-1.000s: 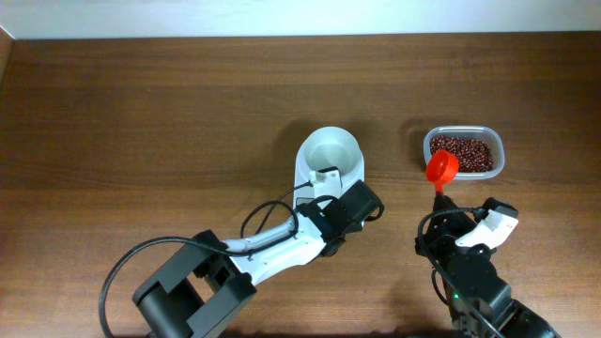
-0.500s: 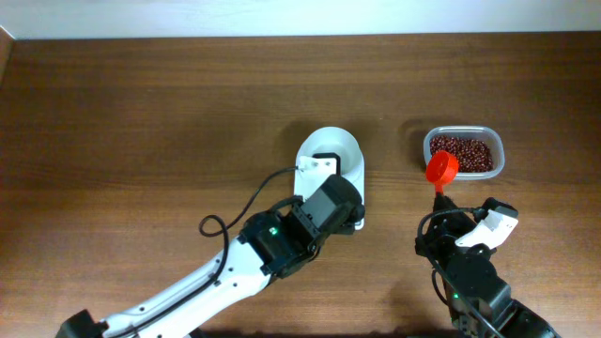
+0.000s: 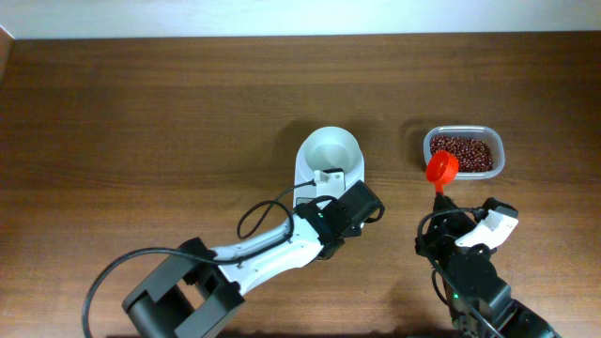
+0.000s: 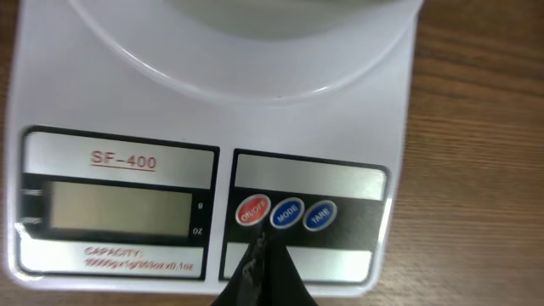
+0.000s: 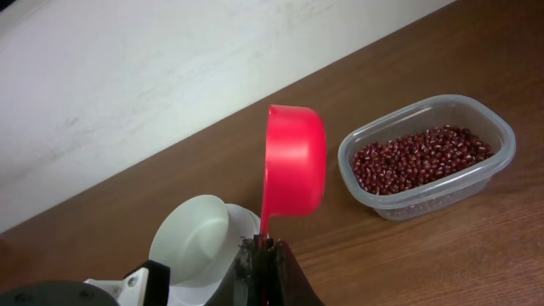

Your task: Scoop and weigh 50g on scale

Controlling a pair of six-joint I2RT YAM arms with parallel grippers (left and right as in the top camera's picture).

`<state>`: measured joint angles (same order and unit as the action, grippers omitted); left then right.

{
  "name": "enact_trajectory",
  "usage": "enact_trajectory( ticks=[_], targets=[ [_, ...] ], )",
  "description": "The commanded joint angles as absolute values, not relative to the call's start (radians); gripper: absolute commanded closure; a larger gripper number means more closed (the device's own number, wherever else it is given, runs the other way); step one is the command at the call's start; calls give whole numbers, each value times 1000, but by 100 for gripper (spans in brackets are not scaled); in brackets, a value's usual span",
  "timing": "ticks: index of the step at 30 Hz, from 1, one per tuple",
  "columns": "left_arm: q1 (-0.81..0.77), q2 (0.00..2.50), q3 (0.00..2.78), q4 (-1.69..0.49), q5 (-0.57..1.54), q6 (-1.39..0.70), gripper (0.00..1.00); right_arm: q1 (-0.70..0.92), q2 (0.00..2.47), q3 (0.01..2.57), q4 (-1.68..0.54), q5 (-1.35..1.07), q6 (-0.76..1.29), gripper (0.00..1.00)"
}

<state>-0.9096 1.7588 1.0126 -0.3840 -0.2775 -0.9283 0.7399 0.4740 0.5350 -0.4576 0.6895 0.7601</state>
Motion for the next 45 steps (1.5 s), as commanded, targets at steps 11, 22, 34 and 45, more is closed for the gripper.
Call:
enact_trajectory(
  ticks=[11,22,34,45],
  targets=[
    [-915,1819,1014,-321,-353,-950,100,745,467,556,-458,683,756,96],
    [-914,1819,1014,-322,-356,-950,100,745,467,556,-458,683,756,96],
    [-914,1829,1014,-326,-356,-953,100,745,467,556,-458,683,756,96],
    [-914,1844,1014,-337,-356,-986,100,745,467,556,-458,665,755,96]
  ],
)
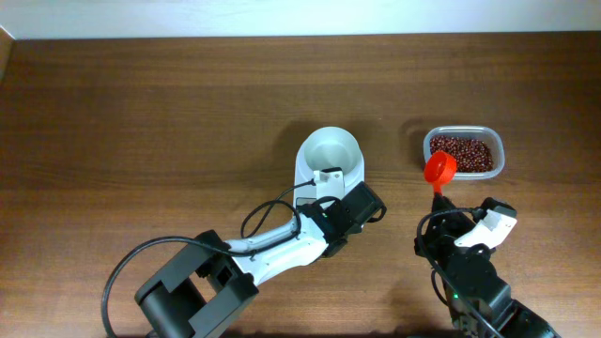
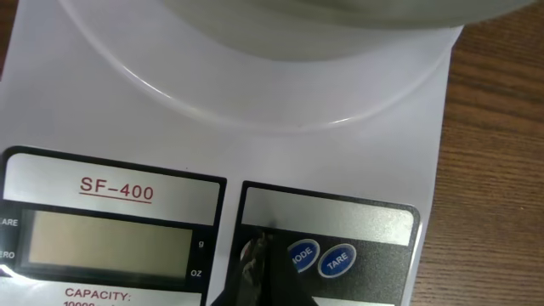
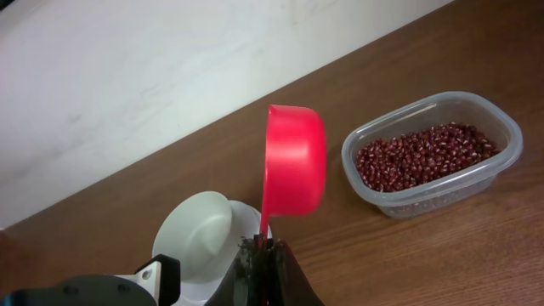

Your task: Scoop and weigh 50g on scale

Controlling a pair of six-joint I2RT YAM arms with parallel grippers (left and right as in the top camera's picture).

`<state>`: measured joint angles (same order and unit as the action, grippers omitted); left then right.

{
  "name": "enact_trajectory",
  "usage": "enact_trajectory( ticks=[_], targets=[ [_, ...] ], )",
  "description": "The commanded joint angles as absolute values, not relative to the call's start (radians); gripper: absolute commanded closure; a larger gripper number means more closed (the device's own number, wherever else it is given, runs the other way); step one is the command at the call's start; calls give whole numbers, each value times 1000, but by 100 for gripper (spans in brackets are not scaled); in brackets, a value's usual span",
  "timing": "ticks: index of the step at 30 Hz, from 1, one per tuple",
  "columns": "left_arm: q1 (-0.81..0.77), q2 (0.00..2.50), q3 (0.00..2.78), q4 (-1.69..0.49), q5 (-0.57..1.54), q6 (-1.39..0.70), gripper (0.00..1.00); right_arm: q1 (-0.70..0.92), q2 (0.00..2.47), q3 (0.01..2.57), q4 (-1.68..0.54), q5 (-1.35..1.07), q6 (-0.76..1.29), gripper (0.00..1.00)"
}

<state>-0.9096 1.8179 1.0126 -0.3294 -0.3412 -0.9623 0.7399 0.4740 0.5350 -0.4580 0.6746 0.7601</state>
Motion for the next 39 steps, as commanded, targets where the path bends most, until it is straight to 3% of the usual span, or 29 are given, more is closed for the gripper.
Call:
enact_trajectory(
  ticks=[1,39],
  targets=[
    [-914,1849,1014,-337,-356,-997,100,745,467,556,-458,665,756,96],
    [-900,1776,1018,-321,-337,-991,100,745,467,556,-457,624,756,96]
  ],
)
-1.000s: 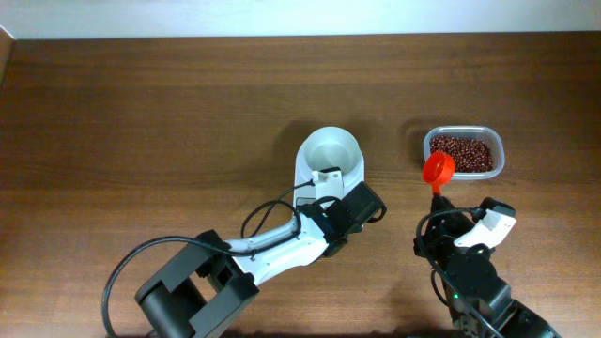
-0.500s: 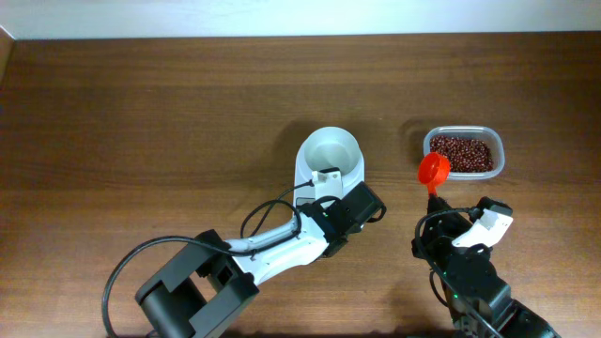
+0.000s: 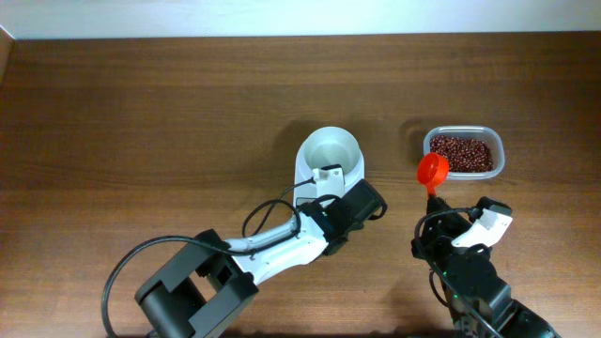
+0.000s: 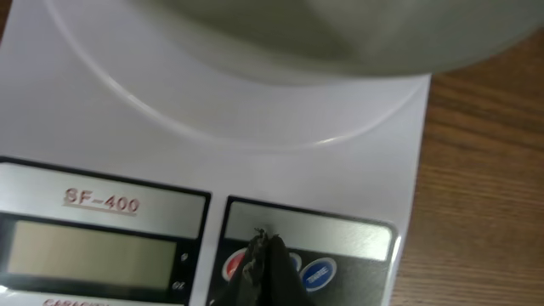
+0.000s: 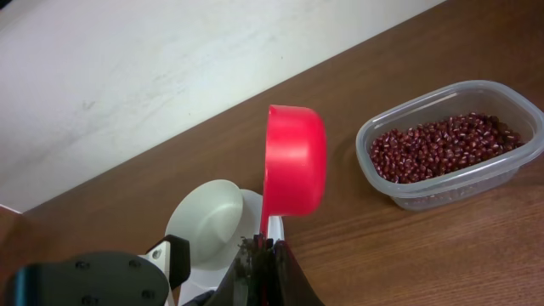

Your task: Scoop and weigh 50g on scale

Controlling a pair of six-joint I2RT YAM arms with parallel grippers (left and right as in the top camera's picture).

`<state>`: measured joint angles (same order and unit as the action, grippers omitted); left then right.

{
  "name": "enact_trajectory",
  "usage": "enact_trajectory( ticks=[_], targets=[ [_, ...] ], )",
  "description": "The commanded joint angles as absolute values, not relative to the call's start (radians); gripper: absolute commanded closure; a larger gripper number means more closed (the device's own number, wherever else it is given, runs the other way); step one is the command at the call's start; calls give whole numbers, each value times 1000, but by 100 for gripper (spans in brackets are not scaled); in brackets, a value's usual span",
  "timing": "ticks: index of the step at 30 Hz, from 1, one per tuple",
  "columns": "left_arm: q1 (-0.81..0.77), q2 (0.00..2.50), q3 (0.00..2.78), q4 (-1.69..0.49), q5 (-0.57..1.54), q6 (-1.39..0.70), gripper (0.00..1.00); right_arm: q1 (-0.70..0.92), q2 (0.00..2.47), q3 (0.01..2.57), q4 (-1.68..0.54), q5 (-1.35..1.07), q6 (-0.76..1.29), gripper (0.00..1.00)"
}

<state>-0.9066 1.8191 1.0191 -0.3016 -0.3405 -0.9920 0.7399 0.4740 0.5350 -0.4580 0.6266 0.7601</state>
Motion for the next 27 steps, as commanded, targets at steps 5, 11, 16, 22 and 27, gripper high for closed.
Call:
enact_trajectory(
  ticks=[5,11,16,22,27],
  targets=[
    [-900,1757,1018,-327,-337,-991,100,745,467,556,-457,624,756,96],
    [-901,1760,1016,-331,-367,-991,100,745,467,556,-457,620,756,96],
    [-901,1769,1015,-329,-367,-992,100,745,467,556,-457,620,756,96],
    [-901,1802,1015,-307,-363,-992,100,745,467,556,-457,620,756,96],
    [-900,1810,1015,-303,-364,-992,100,745,467,556,-458,620,756,96]
  ],
)
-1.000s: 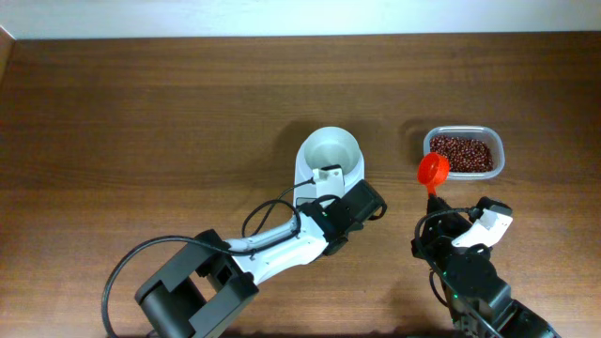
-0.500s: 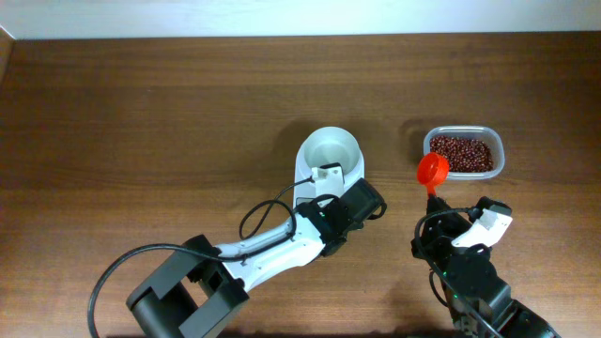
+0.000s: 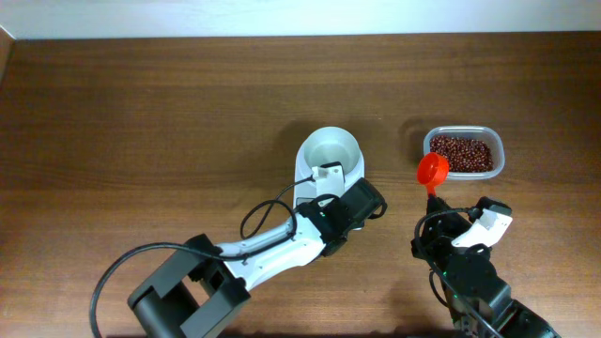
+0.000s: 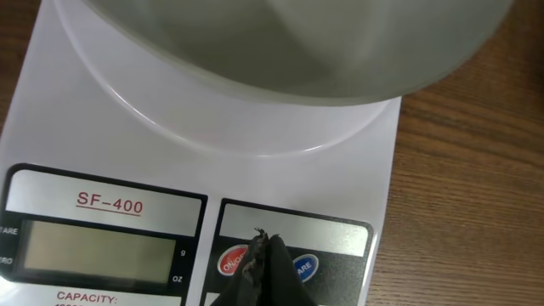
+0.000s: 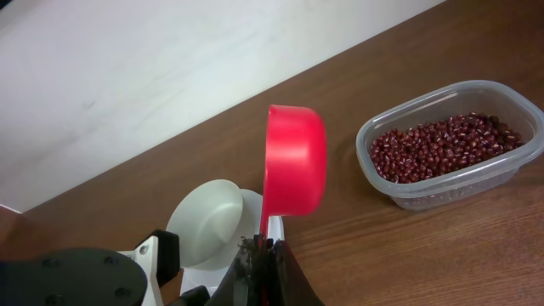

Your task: Scoop and weigh 50g on scale

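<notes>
The white scale (image 4: 374, 170) carries a white bowl (image 3: 330, 150). Its display (image 4: 98, 251) is blank. My left gripper (image 4: 265, 239) is shut with nothing in it. Its tip lies over the button row, between the red ON/OFF button (image 4: 233, 260) and the blue TARE button (image 4: 305, 267), and it hides the middle button. My right gripper (image 5: 263, 247) is shut on the handle of a red scoop (image 5: 294, 161), held on edge above the table. From overhead the scoop (image 3: 432, 170) sits between bowl and bean tub, and no beans show in it.
A clear plastic tub of red beans (image 3: 461, 152) stands right of the scale; it also shows in the right wrist view (image 5: 447, 146). The left arm's body (image 3: 349, 208) covers the scale's front. A pale wall (image 5: 170, 76) runs behind the brown table.
Almost nothing has changed. My left gripper's tip stays over the button row, shifted only slightly. The right gripper holds the scoop in the same place. The display is still blank.
My shut left gripper's tip was first just below the ON/OFF button, then over it, then between ON/OFF and TARE, where it stays. The display stayed blank throughout. The right gripper kept the red scoop, which moved a little left, away from the tub.
</notes>
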Controlling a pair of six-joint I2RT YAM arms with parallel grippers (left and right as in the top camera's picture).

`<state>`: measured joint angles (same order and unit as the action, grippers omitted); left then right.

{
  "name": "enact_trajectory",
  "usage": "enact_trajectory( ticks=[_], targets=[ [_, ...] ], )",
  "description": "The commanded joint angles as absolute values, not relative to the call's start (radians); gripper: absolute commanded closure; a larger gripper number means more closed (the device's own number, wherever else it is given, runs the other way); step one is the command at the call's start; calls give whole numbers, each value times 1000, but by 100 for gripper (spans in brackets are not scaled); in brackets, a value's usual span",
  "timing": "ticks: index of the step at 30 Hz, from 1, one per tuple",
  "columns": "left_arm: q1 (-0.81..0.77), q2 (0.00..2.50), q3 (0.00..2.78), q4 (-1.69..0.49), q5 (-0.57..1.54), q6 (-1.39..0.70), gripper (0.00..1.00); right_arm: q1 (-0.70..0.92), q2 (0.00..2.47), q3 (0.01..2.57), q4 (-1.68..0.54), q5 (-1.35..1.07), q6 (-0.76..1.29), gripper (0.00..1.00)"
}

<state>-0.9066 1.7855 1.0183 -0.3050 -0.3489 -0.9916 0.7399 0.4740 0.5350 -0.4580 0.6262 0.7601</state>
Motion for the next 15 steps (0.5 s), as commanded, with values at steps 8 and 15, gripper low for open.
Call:
enact_trajectory(
  ticks=[8,15],
  targets=[
    [-900,1834,1015,-296,-363,-995,100,745,467,556,-458,620,756,96],
    [-900,1834,1015,-300,-364,-995,100,745,467,556,-458,620,756,96]
  ],
)
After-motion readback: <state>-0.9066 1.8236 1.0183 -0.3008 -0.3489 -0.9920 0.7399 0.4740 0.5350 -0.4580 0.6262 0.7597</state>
